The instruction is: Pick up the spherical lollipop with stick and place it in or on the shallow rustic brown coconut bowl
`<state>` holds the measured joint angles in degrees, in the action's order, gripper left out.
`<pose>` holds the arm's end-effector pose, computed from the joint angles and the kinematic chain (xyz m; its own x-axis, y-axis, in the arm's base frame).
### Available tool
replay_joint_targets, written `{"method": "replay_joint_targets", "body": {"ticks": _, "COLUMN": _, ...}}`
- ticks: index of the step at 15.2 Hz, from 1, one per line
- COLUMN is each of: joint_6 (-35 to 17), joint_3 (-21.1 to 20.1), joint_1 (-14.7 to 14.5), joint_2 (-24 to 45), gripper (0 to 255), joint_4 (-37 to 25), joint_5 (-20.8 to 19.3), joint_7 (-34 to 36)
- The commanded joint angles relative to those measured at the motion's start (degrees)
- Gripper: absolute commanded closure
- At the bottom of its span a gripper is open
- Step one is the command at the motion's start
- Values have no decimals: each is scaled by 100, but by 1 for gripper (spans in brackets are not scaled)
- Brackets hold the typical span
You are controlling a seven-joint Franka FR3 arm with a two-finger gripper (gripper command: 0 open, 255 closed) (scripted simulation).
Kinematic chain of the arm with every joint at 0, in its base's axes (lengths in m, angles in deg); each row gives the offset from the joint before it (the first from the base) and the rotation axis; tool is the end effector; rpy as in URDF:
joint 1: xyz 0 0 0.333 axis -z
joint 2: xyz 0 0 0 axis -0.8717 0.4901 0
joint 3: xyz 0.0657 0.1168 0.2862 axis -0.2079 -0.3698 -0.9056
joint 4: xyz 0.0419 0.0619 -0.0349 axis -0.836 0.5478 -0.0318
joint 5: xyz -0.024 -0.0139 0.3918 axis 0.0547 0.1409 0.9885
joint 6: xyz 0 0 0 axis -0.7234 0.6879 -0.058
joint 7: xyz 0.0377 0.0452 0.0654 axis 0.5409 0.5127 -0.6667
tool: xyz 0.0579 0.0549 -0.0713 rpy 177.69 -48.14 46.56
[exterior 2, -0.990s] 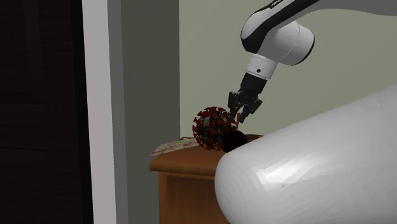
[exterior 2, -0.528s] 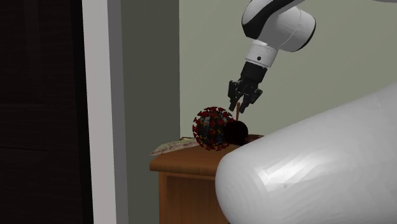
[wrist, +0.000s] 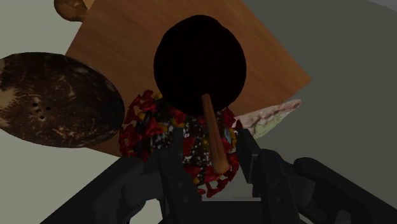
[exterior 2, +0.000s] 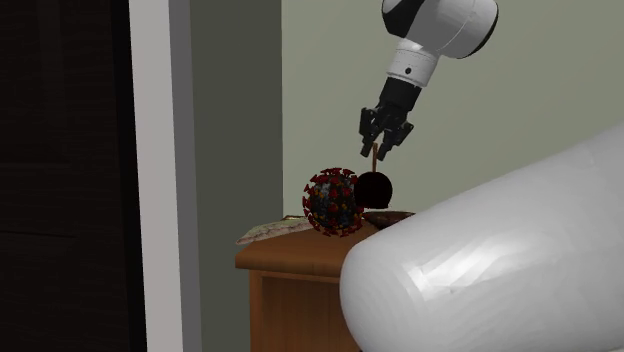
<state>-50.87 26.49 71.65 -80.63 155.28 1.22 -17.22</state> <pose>0.1973 -0.2665 0.5921 0.8682 -0.3193 0.3797 -0.2690 -0.9461 -0.1805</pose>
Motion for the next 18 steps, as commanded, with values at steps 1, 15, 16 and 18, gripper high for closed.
{"method": "replay_joint_targets", "body": {"ticks": 1, "joint_6": -32, "joint_3": 215, "joint_1": -138, "joint_2": 316, "gripper": 255, "joint_4": -322, "joint_5": -6, "joint_7": -147}}
{"method": "replay_joint_targets", "body": {"ticks": 15, "joint_6": 266, "joint_3": 3146, "joint_1": -2269, "joint_2": 3242, "gripper": 255, "joint_4": -3679, "joint_5": 990, "joint_7": -1829}}
{"method": "replay_joint_targets", "body": {"ticks": 16, "joint_6": 352, "joint_3": 3598, "joint_1": -2591, "joint_2": 3524, "gripper": 255, "joint_4": -3988, "joint_5": 1209, "joint_7": -2018}}
{"method": "replay_joint_targets", "body": {"ticks": 18, "joint_6": 345, "joint_3": 3970, "joint_1": -2859, "joint_2": 3699, "gripper": 255, "joint_4": -4119, "joint_5": 1353, "joint_7": -2159}}
